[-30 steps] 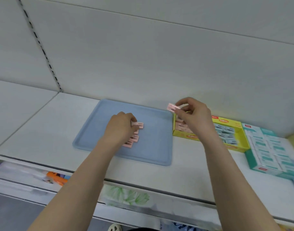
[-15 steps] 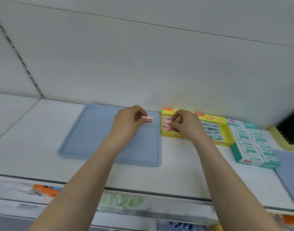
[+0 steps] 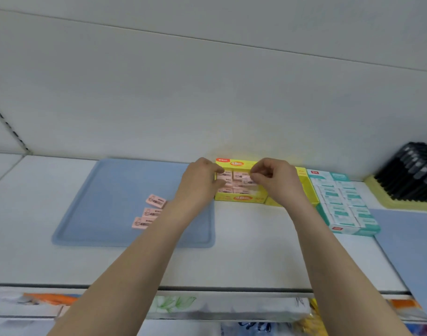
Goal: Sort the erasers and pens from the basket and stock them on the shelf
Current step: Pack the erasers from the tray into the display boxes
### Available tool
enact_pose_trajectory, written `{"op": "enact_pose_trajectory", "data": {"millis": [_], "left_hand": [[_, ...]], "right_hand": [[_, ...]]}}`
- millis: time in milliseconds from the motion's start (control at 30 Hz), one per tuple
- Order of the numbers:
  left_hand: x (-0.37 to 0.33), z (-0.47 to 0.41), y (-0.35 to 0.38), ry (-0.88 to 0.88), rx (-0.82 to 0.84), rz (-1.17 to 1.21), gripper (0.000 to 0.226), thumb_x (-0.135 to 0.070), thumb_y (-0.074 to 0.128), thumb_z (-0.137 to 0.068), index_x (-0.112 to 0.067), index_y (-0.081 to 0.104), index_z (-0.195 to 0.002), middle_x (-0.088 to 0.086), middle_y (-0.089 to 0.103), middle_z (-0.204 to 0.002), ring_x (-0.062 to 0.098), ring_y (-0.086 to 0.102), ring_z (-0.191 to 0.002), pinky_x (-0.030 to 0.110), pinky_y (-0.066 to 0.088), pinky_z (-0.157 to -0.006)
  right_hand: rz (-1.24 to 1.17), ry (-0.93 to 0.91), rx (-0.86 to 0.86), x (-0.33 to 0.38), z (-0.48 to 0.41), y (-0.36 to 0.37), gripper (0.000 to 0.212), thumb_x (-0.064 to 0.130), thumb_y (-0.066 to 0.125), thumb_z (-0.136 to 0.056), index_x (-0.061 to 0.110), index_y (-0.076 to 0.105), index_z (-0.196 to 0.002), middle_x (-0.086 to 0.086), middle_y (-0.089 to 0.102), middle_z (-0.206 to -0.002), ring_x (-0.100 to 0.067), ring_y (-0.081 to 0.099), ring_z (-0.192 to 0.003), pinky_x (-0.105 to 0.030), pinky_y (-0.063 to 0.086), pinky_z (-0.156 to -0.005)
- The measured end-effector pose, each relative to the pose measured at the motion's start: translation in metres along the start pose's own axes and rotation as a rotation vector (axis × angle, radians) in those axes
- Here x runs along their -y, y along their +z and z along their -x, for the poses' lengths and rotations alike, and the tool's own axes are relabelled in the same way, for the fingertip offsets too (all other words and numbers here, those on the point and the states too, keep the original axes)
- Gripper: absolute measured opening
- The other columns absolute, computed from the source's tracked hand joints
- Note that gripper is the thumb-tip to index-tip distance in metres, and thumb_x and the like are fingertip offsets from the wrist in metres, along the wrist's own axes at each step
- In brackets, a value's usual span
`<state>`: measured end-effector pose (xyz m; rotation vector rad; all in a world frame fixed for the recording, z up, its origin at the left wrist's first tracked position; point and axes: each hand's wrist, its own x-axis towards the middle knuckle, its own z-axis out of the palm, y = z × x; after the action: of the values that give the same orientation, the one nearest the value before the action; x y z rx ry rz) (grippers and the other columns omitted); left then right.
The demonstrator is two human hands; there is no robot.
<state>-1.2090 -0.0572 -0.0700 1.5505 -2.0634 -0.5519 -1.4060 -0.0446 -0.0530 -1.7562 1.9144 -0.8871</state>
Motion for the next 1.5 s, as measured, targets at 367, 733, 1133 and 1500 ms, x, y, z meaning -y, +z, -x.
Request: {"op": "enact_pose_trajectory", "data": {"millis": [367, 733, 1133, 1500], "left_hand": [[0.011, 0.005, 0.008, -0.004, -0.013, -0.064, 0.032, -0.034, 0.059, -0.093, -0.02, 0.067, -0.121, 0.005, 0.06, -0.115, 0.023, 0.056, -0.107, 0.028, 0.036, -0.083], [0.055, 0.053, -0.044, -0.069, -0.198, -0.039, 0.021, -0.023, 0.061, -0.091, -0.022, 0.064, -0.112, -0.002, 0.06, -0.106, 0.019, 0.056, -0.103, 0.028, 0.042, -0.089], [0.094, 0.108, -0.065, -0.277, -0.087, -0.087, 0.034, -0.044, 0.075, -0.077, -0.02, 0.068, -0.1, -0.003, 0.055, -0.094, 0.016, 0.057, -0.094, 0.027, 0.042, -0.077], [0.074, 0.087, -0.069, -0.22, -0.106, 0.001, 0.016, -0.039, 0.072, -0.083, -0.024, 0.069, -0.087, -0.01, 0.063, -0.083, 0.008, 0.059, -0.081, 0.026, 0.045, -0.071]], "right_hand": [[0.284, -0.118, 0.12, 0.008, -0.004, 0.021, 0.011, 0.021, 0.079, -0.075, 0.019, 0.078, -0.086, 0.0, 0.069, -0.08, -0.012, 0.059, -0.072, -0.024, 0.039, -0.065], [0.255, -0.284, -0.062, 0.042, 0.011, 0.04, 0.014, 0.017, 0.064, -0.087, 0.019, 0.075, -0.095, -0.004, 0.066, -0.089, -0.023, 0.062, -0.083, -0.029, 0.039, -0.068], [0.191, -0.406, 0.388, 0.106, 0.031, 0.137, 0.024, 0.039, 0.067, -0.087, 0.017, 0.071, -0.096, 0.001, 0.057, -0.093, -0.017, 0.056, -0.089, -0.026, 0.035, -0.071], [-0.181, -0.215, 0.095, 0.068, 0.014, 0.05, 0.008, 0.03, 0.078, -0.079, 0.026, 0.071, -0.08, 0.006, 0.065, -0.068, -0.005, 0.052, -0.056, -0.021, 0.044, -0.057]]}}
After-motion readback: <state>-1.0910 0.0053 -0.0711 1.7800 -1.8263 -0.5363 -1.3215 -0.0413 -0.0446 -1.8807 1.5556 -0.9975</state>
